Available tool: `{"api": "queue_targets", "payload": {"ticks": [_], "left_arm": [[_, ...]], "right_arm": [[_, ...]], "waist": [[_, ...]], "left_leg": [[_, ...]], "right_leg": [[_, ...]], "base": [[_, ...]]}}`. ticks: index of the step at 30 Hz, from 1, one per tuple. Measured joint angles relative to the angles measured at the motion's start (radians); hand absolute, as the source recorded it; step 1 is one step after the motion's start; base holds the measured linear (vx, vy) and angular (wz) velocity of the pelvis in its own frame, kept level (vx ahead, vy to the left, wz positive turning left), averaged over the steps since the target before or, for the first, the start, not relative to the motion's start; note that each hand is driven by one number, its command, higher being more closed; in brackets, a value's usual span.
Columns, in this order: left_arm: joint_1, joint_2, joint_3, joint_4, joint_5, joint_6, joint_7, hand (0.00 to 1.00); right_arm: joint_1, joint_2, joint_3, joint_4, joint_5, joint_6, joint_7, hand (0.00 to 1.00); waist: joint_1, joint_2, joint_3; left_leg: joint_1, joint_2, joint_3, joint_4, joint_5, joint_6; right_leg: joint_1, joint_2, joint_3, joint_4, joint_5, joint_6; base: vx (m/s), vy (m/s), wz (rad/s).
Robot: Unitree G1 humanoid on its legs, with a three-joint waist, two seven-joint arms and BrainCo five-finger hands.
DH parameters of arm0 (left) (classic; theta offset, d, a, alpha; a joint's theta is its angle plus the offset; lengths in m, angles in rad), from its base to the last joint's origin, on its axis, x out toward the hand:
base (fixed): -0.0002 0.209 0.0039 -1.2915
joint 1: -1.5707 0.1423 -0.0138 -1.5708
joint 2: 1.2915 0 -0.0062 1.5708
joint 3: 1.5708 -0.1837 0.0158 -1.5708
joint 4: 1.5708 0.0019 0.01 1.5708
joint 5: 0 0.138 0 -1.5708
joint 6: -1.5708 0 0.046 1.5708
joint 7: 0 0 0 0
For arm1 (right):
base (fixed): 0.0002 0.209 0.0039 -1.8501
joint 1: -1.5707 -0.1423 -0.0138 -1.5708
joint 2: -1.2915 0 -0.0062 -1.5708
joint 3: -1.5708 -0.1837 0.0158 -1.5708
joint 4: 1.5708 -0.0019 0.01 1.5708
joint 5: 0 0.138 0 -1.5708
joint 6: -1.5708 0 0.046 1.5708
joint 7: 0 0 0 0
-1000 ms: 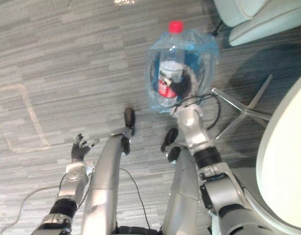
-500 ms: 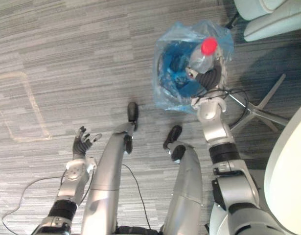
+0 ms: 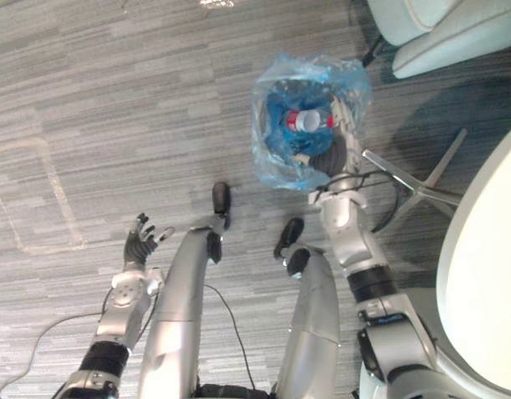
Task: Gather rubbish on tea table into small bin, then transfer packed bag to large trash can.
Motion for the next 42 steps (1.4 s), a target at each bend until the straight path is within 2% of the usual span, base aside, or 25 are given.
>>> {"api": "queue_targets", "payload": {"ticks": [6, 9, 11, 14, 20, 21, 26, 33, 42], "left_arm": [[-0.091, 0.027, 0.007, 0.195, -0.001, -0.001, 0.003, 0.00], [-0.108, 0.027, 0.012, 0.263, -0.002, 0.000, 0.004, 0.00], [-0.123, 0.027, 0.012, 0.312, -0.020, 0.000, 0.008, 0.00], [-0.147, 0.028, 0.011, 0.338, -0.023, -0.003, 0.011, 0.00], [-0.198, 0.031, 0.005, 0.397, -0.059, -0.006, 0.030, 0.00], [-0.199, 0.031, 0.004, 0.397, -0.061, -0.013, 0.030, 0.00], [-0.218, 0.031, 0.004, 0.413, -0.082, -0.024, 0.032, 0.00], [-0.221, 0.025, 0.004, 0.410, -0.099, -0.025, 0.035, 0.00], [-0.219, 0.021, 0.016, 0.401, -0.099, -0.020, 0.037, 0.00]], "right_arm": [[-0.023, 0.001, 0.114, 0.089, -0.178, 0.005, 0.020, 0.00], [-0.056, 0.001, 0.127, 0.175, -0.248, 0.021, 0.020, 0.00], [-0.092, 0.000, 0.145, 0.254, -0.291, 0.048, 0.018, 0.00], [-0.137, 0.001, 0.148, 0.319, -0.301, 0.066, 0.009, 0.00], [-0.209, 0.040, 0.145, 0.483, -0.330, 0.115, 0.007, 0.00], [-0.217, 0.047, 0.145, 0.495, -0.330, 0.121, 0.007, 1.00], [-0.267, 0.074, 0.142, 0.553, -0.331, 0.143, -0.011, 1.00], [-0.289, 0.091, 0.139, 0.554, -0.327, 0.147, -0.008, 1.00], [-0.248, 0.119, 0.128, 0.463, -0.318, 0.143, -0.010, 1.00]], "waist": [[-0.008, 0.000, 0.000], [-0.008, -0.001, 0.000], [-0.011, -0.001, 0.000], [-0.011, -0.003, 0.000], [-0.012, -0.004, 0.000], [-0.012, -0.004, 0.000], [-0.015, -0.004, 0.000], [-0.014, -0.004, 0.000], [-0.015, -0.004, 0.000]], "left_leg": [[0.008, 0.014, 0.002, -0.045, 0.027, -0.007], [0.008, 0.017, 0.002, -0.060, 0.042, 0.000], [0.005, 0.018, 0.001, -0.066, 0.045, -0.003], [-0.026, 0.019, -0.001, -0.071, 0.050, -0.010], [-0.077, 0.018, -0.011, -0.070, 0.067, 0.001], [-0.083, 0.017, -0.011, -0.071, 0.068, 0.000], [-0.119, 0.012, -0.016, -0.075, 0.074, -0.013], [-0.127, 0.003, -0.024, -0.081, 0.083, -0.014], [-0.114, 0.002, -0.028, -0.086, 0.104, -0.009]], "right_leg": [[-0.001, 0.022, -0.002, -0.040, 0.025, -0.008], [-0.004, 0.029, -0.004, -0.052, 0.032, -0.010], [-0.009, 0.030, -0.004, -0.053, 0.032, -0.011], [-0.042, 0.032, -0.006, -0.052, 0.035, -0.016], [-0.088, 0.032, -0.015, -0.045, 0.038, -0.019], [-0.096, 0.031, -0.015, -0.043, 0.037, -0.019], [-0.141, 0.026, -0.014, -0.027, 0.037, -0.020], [-0.153, 0.020, -0.016, -0.013, 0.035, -0.023], [-0.139, 0.020, -0.021, -0.013, 0.038, -0.027]], "base": [[-0.03, -0.022, -0.06], [-0.01, -0.009, -0.02], [-0.02, -0.012, 0.00], [-0.04, -0.012, 0.00], [-0.02, -0.003, 0.02], [-0.03, -0.004, 0.01], [-0.04, -0.004, 0.05], [-0.05, -0.004, 0.05], [-0.05, -0.003, 0.01]]}}
